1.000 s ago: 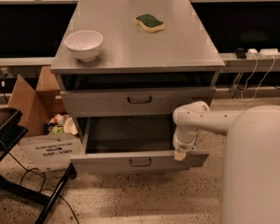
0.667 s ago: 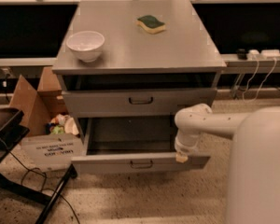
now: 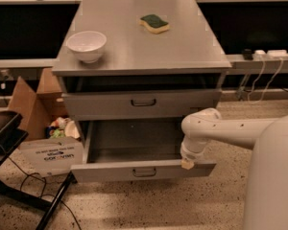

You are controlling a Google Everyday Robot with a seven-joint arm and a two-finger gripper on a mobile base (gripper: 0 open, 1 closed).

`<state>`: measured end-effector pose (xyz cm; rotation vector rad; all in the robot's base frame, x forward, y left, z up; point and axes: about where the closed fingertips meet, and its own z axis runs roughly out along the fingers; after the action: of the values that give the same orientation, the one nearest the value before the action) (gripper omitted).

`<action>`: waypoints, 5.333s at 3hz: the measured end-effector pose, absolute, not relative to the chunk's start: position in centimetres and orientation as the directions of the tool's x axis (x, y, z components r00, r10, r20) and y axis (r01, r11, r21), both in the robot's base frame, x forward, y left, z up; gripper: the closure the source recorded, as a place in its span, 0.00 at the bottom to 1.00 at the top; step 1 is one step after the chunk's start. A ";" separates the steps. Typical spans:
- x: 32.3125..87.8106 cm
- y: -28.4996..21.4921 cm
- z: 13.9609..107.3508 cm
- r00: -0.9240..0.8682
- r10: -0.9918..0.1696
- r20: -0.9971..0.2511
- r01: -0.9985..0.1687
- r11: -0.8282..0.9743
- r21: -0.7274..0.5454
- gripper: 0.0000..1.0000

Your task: Open middle drawer

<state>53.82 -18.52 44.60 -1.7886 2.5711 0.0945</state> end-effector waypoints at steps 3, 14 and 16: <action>53.8 -18.5 44.6 -0.348 -0.936 -0.041 -0.937 0.347 0.045 0.51; 46.5 -21.8 43.5 -0.469 -0.883 -0.022 -0.876 0.462 0.140 1.00; 44.8 -21.9 43.8 -0.496 -0.868 -0.010 -0.860 0.489 0.149 1.00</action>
Offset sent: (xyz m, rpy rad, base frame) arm 0.0001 0.0000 0.0000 0.0000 -0.0001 0.0000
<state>44.80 -21.94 43.84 -1.6079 2.7669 0.2153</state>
